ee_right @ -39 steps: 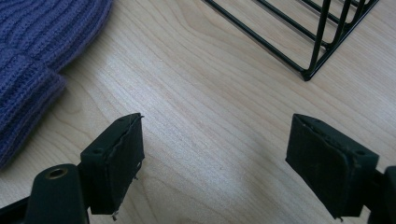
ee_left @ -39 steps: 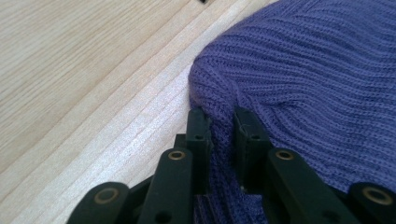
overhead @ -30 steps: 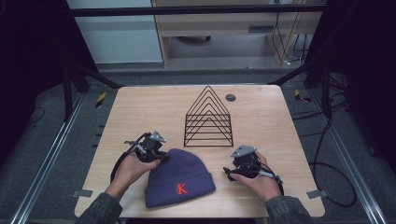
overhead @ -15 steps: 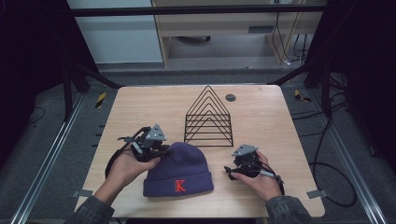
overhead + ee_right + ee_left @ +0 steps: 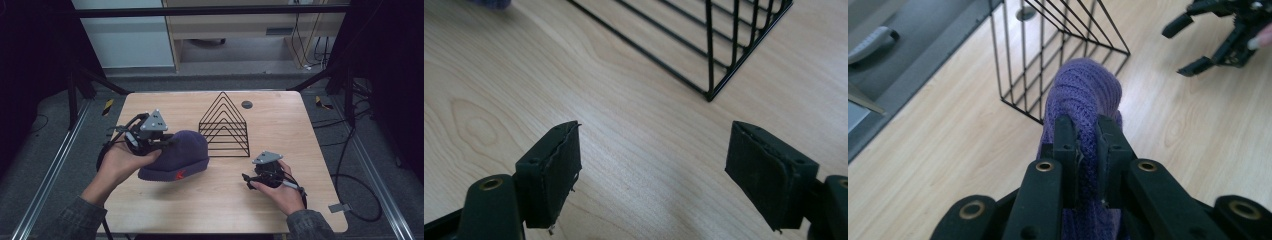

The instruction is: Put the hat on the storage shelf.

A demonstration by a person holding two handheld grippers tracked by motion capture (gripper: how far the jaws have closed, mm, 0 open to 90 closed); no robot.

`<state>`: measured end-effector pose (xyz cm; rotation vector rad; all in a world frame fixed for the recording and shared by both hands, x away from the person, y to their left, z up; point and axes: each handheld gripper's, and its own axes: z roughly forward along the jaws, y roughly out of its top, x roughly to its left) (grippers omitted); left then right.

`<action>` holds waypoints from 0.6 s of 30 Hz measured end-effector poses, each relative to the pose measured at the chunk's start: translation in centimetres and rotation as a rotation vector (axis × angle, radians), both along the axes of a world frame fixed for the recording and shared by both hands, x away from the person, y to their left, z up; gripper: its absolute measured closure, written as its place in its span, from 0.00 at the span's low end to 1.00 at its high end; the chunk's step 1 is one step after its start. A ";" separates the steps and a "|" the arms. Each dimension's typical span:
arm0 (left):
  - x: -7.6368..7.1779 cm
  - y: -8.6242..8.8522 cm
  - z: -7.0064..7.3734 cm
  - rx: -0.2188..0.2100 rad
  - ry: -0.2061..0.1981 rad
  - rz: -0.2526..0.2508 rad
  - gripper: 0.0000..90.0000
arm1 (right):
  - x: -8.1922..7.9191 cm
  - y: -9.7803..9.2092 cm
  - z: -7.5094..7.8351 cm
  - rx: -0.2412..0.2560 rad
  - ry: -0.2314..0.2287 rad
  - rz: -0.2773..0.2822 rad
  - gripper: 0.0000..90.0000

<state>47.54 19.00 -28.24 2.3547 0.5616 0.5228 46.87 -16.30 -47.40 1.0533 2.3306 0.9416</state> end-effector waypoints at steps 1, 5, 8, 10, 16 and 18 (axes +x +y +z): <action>0.1 0.1 0.3 -0.006 -0.006 0.005 0.90 | -0.1 0.0 0.4 0.021 -0.006 -0.002 0.25; 0.4 0.4 1.3 -0.027 -0.019 0.008 0.90 | -0.1 0.3 1.7 0.061 -0.019 0.028 0.29; 0.7 0.4 1.9 -0.037 -0.019 0.005 0.90 | -0.1 0.6 3.3 0.065 -0.029 0.055 0.30; 1.0 0.4 2.2 -0.036 -0.020 0.008 0.90 | -0.3 0.8 4.3 0.077 -0.032 0.074 0.31; 1.6 -0.2 3.1 -0.034 -0.030 0.005 0.90 | -0.3 2.2 6.3 0.079 -0.042 0.150 0.36; 1.8 -0.4 3.7 -0.037 -0.041 -0.001 0.90 | 0.0 3.1 7.2 0.085 -0.035 0.187 0.38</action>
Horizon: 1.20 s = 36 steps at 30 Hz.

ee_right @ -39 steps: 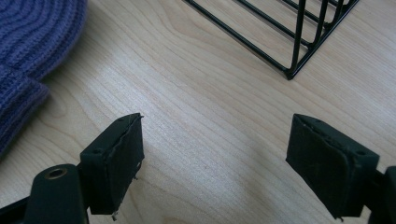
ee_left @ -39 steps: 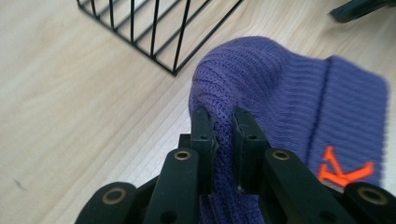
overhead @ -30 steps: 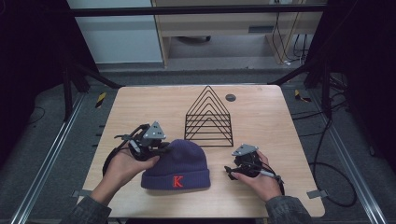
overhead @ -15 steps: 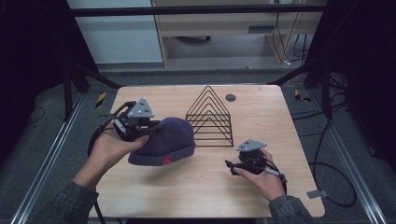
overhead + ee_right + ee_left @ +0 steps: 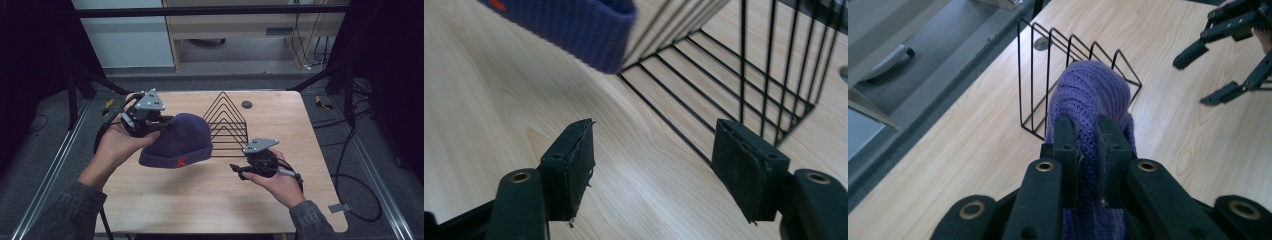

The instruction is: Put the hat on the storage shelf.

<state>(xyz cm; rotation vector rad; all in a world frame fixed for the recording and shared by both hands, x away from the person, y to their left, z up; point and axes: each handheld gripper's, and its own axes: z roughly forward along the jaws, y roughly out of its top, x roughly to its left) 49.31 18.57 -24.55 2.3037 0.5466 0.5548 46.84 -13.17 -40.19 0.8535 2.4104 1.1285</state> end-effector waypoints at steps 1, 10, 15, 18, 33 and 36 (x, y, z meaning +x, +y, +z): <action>0.0 0.0 0.0 0.000 0.000 0.000 0.90 | 0.0 0.0 0.0 0.000 0.000 0.000 0.38; -0.2 -0.3 2.1 -0.049 -0.020 -0.022 0.90 | 1.0 2.6 2.5 -0.005 -0.002 0.061 0.51; -0.5 -0.7 2.5 -0.052 -0.026 -0.041 0.90 | 1.4 3.3 3.5 -0.004 -0.006 0.079 0.49; -0.7 -1.0 2.8 -0.054 -0.029 -0.059 0.90 | 1.9 3.6 4.1 -0.007 -0.001 0.086 0.44; -0.2 -2.1 3.7 -0.077 -0.040 -0.067 0.90 | 2.9 3.1 5.7 -0.002 0.051 0.175 0.83; 0.4 -2.5 4.3 -0.098 -0.038 -0.057 0.90 | 3.0 2.4 6.7 -0.012 0.051 0.168 0.84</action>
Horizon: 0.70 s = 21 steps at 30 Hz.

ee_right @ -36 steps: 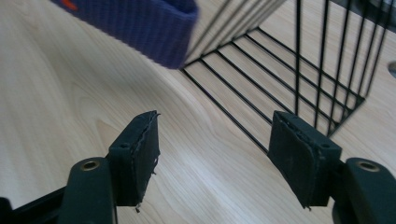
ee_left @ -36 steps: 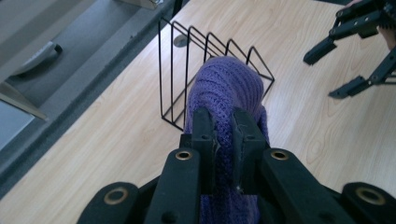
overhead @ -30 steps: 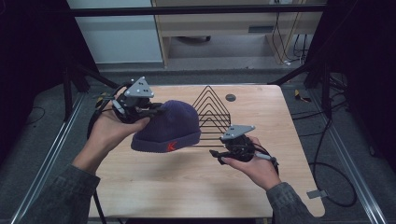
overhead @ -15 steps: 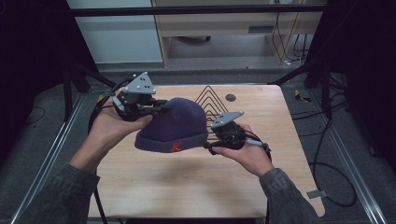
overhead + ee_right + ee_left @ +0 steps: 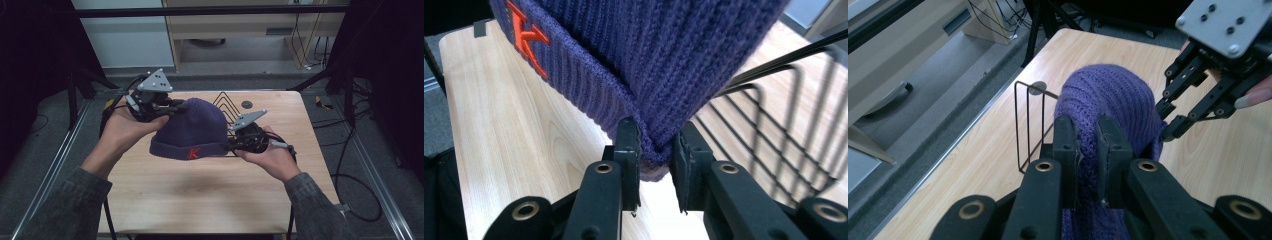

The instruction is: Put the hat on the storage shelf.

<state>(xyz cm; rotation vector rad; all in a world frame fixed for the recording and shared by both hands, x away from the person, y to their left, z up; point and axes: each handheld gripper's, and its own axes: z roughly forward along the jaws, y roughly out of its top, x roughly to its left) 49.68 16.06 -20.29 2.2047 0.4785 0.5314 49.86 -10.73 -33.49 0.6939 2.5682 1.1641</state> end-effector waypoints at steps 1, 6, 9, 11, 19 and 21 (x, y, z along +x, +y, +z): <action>0.1 -0.2 0.2 -0.015 0.003 -0.002 0.90 | 0.1 -0.3 0.5 -0.002 -0.005 -0.002 0.84; 1.1 -1.3 1.9 -0.023 -0.036 0.015 0.90 | 0.9 -2.2 3.2 -0.005 -0.030 -0.033 0.84; 2.4 -1.9 2.9 -0.053 -0.043 0.020 0.90 | 1.7 -3.4 4.9 0.002 -0.050 -0.057 0.85; 2.9 -2.1 3.1 -0.054 -0.050 0.021 0.89 | 2.4 -3.9 5.9 -0.006 -0.064 -0.077 0.85; 6.5 -3.9 3.7 -0.037 -0.066 0.041 0.89 | 5.0 -4.9 7.4 -0.017 -0.084 -0.143 0.85; 6.9 -4.0 3.5 -0.036 -0.061 0.048 0.89 | 5.2 -4.9 7.2 -0.018 -0.086 -0.150 0.85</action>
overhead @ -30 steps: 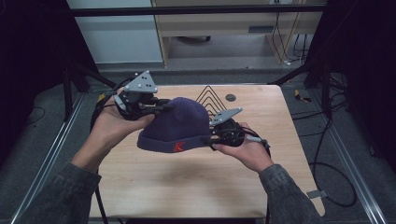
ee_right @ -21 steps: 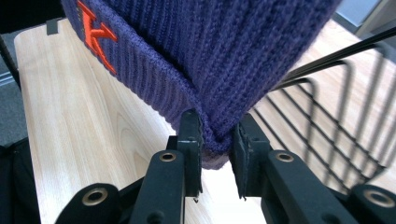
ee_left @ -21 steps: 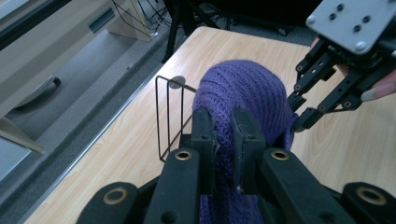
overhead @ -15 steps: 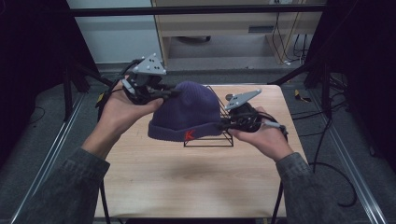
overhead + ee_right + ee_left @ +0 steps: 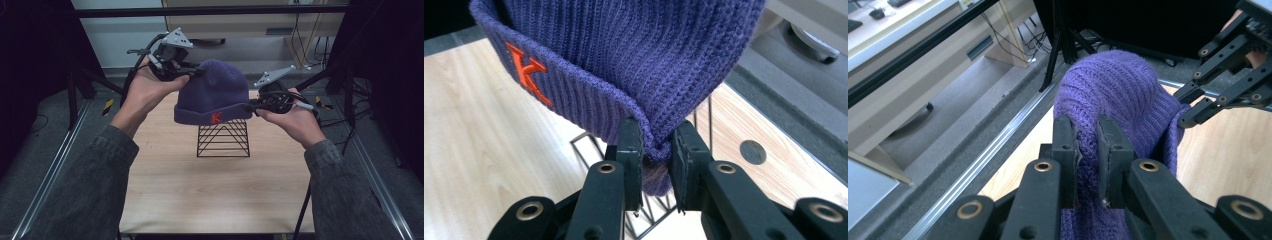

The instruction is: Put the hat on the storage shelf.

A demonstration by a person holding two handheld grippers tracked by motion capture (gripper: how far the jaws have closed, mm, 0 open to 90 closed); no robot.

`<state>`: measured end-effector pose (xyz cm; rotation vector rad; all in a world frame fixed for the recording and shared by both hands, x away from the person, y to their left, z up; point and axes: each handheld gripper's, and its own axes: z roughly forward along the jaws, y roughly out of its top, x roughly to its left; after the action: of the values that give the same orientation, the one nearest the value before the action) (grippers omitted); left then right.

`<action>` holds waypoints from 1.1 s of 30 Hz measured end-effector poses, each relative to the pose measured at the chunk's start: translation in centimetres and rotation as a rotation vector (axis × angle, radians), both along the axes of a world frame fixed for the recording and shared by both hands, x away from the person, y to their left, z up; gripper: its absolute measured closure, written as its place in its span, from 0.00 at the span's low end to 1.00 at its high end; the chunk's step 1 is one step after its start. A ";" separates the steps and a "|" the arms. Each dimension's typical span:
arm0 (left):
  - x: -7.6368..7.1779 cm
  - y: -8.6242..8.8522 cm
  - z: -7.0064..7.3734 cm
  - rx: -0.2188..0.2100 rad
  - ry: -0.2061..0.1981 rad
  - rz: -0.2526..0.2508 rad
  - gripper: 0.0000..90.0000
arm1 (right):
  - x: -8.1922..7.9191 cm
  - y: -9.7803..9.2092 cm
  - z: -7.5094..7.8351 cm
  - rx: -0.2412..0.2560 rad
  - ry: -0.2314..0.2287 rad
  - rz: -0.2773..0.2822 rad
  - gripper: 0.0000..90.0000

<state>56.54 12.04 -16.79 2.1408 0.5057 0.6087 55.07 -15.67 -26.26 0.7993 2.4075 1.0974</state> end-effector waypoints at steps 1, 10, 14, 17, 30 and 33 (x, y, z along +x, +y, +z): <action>0.3 -0.2 -0.3 -0.002 0.008 0.003 0.89 | 0.3 0.0 -0.2 -0.003 -0.003 -0.011 0.85; 2.0 -1.6 -1.5 0.013 -0.011 0.015 0.89 | 1.7 -0.9 -1.6 0.004 -0.014 -0.068 0.85; 2.3 -2.0 -1.9 -0.014 -0.018 0.019 0.89 | 1.7 -1.3 -1.9 0.013 -0.010 -0.075 0.85; 2.3 -2.6 -2.2 0.002 -0.023 0.013 0.89 | 1.7 -1.6 -2.3 0.003 -0.002 -0.076 0.85; 2.5 -3.3 -3.9 0.038 -0.010 0.010 0.89 | 1.5 -1.8 -4.2 -0.018 0.024 -0.081 0.85; 2.4 -3.4 -4.2 0.053 -0.009 0.011 0.89 | 1.4 -1.9 -5.0 -0.017 0.035 -0.085 0.85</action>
<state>58.95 8.66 -20.95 2.1854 0.5016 0.6436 56.43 -17.60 -31.22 0.9143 2.3847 1.0374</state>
